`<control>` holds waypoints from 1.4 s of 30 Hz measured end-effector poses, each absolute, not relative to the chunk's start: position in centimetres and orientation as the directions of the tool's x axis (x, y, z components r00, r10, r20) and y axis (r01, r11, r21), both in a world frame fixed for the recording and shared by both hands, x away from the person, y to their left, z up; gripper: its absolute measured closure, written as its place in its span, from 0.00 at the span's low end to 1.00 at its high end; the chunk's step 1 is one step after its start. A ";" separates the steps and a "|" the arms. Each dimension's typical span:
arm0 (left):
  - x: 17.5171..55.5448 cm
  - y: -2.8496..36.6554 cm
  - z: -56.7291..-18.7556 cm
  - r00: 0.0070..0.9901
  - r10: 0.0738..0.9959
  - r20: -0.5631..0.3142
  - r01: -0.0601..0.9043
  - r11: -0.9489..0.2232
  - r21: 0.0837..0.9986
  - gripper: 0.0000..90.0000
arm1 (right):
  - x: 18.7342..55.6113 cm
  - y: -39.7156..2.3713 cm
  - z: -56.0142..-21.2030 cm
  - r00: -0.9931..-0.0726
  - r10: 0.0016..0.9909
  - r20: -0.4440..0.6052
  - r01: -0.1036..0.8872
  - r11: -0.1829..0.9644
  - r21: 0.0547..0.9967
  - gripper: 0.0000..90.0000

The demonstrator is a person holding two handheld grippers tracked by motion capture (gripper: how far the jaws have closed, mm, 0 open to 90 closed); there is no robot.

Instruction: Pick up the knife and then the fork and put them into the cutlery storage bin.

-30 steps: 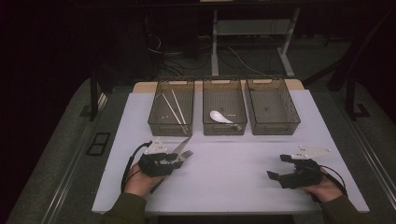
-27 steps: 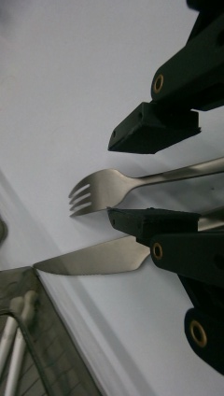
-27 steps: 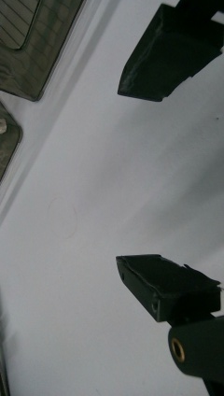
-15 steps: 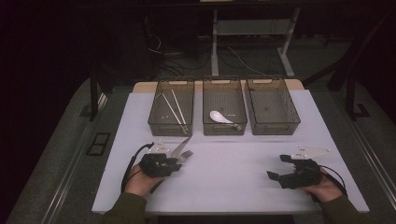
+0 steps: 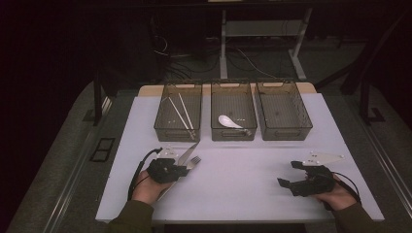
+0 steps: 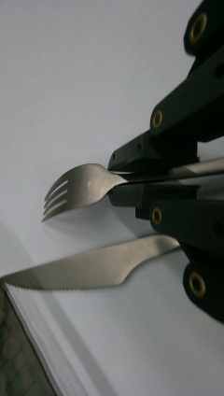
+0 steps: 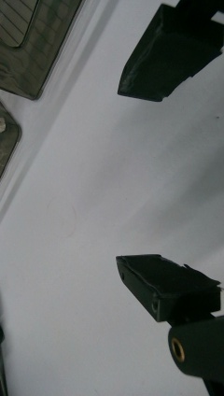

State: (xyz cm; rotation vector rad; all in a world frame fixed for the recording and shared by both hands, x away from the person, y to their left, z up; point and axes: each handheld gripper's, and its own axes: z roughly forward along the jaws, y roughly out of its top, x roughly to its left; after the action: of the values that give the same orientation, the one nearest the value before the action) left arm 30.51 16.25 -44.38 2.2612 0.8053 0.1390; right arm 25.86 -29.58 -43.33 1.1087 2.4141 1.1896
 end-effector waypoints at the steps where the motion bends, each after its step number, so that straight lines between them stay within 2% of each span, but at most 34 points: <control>1: 30.5 16.1 -44.4 0.800 0.587 -0.128 0.508 -0.547 0.665 0.93 | 25.9 -29.6 -43.3 -0.687 0.717 0.117 0.530 0.384 0.756 0.16; 16: 30.0 14.6 -43.6 0.826 0.553 -0.113 0.479 -0.580 0.659 0.95 | 25.8 -29.6 -43.2 -0.685 0.718 0.123 0.530 0.376 0.760 0.16; 37: 28.8 11.8 -41.0 0.871 0.488 -0.057 0.373 -0.582 0.722 0.97 | 25.9 -29.7 -43.2 -0.686 0.717 0.127 0.531 0.372 0.761 0.16; 42: 29.1 11.4 -40.1 0.874 0.479 -0.080 0.366 -0.542 0.757 0.97 | 25.9 -29.6 -43.2 -0.684 0.717 0.133 0.536 0.371 0.759 0.16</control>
State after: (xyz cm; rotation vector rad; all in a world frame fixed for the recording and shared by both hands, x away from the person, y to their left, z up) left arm 29.07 11.39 -40.13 2.2006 0.6065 0.1721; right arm 25.90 -29.64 -43.21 1.1215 2.4109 1.2081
